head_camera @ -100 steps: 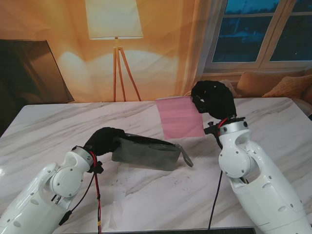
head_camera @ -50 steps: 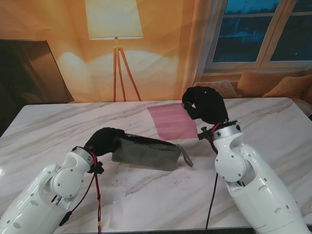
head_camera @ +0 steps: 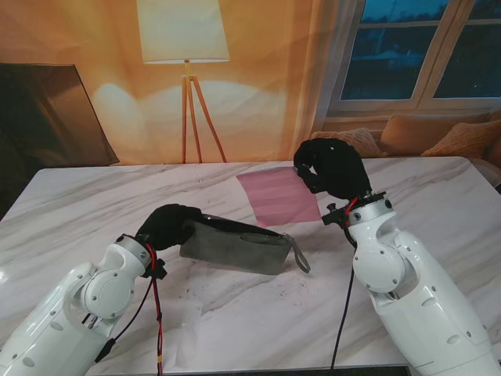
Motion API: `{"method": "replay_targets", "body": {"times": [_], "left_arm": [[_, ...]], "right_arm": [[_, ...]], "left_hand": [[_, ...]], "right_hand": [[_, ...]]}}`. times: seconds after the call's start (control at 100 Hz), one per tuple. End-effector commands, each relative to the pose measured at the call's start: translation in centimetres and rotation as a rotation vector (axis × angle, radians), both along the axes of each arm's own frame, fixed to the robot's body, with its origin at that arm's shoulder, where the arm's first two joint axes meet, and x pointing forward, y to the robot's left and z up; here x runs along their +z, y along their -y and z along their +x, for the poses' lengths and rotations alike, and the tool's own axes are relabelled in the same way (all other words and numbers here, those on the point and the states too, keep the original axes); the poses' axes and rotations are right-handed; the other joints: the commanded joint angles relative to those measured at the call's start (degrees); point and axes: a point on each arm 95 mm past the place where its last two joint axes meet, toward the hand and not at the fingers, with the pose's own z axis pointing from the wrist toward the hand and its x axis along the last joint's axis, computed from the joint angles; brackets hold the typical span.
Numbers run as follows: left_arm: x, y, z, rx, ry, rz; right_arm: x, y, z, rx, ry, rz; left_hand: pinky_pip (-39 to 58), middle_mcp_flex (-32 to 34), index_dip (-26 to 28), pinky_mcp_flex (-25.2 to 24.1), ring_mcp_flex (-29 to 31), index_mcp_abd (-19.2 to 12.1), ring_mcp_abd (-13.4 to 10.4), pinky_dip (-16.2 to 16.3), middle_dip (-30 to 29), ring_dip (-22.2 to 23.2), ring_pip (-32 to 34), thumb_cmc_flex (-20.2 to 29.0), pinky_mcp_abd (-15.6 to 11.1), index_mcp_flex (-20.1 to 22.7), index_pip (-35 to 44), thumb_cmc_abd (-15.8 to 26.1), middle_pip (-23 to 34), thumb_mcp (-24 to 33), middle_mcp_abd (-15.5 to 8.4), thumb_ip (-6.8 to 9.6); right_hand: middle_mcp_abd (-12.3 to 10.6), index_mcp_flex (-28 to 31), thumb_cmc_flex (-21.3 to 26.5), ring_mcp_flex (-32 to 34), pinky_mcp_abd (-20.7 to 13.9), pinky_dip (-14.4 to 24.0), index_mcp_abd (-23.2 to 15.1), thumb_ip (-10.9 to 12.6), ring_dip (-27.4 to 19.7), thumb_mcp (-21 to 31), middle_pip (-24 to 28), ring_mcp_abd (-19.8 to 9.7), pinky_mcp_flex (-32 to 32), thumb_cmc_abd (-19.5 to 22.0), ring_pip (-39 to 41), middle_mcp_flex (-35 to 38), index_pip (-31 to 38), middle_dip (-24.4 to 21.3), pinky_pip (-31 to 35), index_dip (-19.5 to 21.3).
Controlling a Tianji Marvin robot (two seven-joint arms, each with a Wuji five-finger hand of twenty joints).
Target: Collect documents into a storage pouch
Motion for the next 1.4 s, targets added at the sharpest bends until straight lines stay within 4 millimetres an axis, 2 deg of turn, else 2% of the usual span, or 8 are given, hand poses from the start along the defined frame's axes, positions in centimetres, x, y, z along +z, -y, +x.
{"method": "replay_targets", "body": {"times": [0.0, 0.17, 0.43, 0.71, 0.96, 1.39], "left_arm": [[-0.2, 0.3, -0.1, -0.012, -0.001, 0.008], [-0.4, 0.6, -0.2, -0.026, 0.005, 0.029], [-0.5, 0.8, -0.2, -0.036, 0.011, 0.033], [-0.3, 0.8, -0.2, -0.029, -0.012, 0.015], [-0.3, 0.9, -0.2, -0.005, -0.027, 0.004], [-0.2, 0.9, -0.2, 0.009, -0.028, -0.008]], "right_arm": [[0.5, 0.0, -0.4, 0.008, 0.016, -0.007], [0.9, 0.0, -1.1, 0.028, 0.042, -0.007], [0.6, -0.7, -1.5, 0.054, 0.049, -0.013], [0.7, -1.3, -1.4, 0.062, 0.04, -0.007], [1.3, -1.1, -1.3, 0.056, 0.055, -0.008], [1.8, -1.1, -1.4, 0.06, 0.078, -0.007]], "left_hand": [[-0.1, 1.8, 0.8, -0.3, 2.1, 1.0, 3.4, 0.7, 0.6, -0.7, -0.4, 1.8, -2.9, 2.9, 4.9, 1.4, 1.4, 1.7, -1.2, -0.76], [0.3, 1.6, 3.9, 0.0, 2.8, 0.9, 3.7, 0.7, 2.0, 0.2, -0.8, 3.3, -2.9, 3.8, 6.6, 1.4, 2.0, 2.5, -1.9, -0.47], [2.0, 2.2, 6.1, 1.3, 4.3, 1.0, 3.6, 2.0, 3.7, 2.0, 2.6, 3.4, -2.2, 4.2, 6.5, 1.4, 4.0, 2.2, -0.6, -0.3], [3.3, 3.6, 6.3, 2.6, 6.3, 1.9, 3.0, 4.6, 5.0, 3.4, 7.1, 1.7, -1.2, 3.4, 6.9, 0.3, 7.2, 4.5, 1.6, -0.13], [5.0, 5.0, 5.9, 4.6, 8.5, 3.1, 2.7, 7.2, 5.8, 4.3, 11.4, -0.1, -0.2, 2.3, 8.6, -0.5, 10.9, 6.9, 3.3, -0.01], [5.3, 5.4, 5.5, 5.6, 9.4, 3.3, 2.8, 8.2, 5.1, 4.1, 12.4, -0.6, 0.2, 2.4, 9.3, -0.6, 12.5, 7.7, 3.5, 0.07]], "right_hand": [[0.8, 2.3, 1.6, 1.2, -2.1, -0.9, -7.7, 1.5, 0.6, 1.9, -0.2, -3.9, 0.8, 2.5, -0.4, 2.5, 2.0, 0.7, 1.4, 2.3], [0.7, 2.3, 1.6, 1.2, -2.1, -0.9, -7.8, 1.5, 0.7, 1.9, -0.2, -3.9, 0.8, 2.5, -0.4, 2.6, 2.0, 0.9, 1.3, 2.3], [0.6, 2.3, 1.5, 1.2, -2.3, -0.9, -8.0, 1.5, 0.9, 1.8, -0.5, -3.9, 1.2, 2.6, -0.5, 2.6, 2.0, 1.1, 0.9, 2.4], [0.6, 2.2, 1.5, 1.2, -2.3, -0.8, -7.9, 1.5, 1.0, 1.7, -0.6, -3.9, 1.2, 2.6, -0.5, 2.6, 2.0, 1.3, 0.8, 2.4], [0.6, 2.2, 1.5, 1.2, -2.3, -0.7, -8.0, 1.5, 1.0, 1.7, -0.6, -3.9, 1.2, 2.7, -0.5, 2.5, 2.0, 1.3, 0.8, 2.4], [0.4, 2.1, 1.5, 1.2, -2.3, -0.7, -8.2, 1.5, 1.0, 1.6, -0.6, -4.0, 1.2, 2.8, -0.7, 2.5, 2.0, 1.4, 0.8, 2.5]]}}
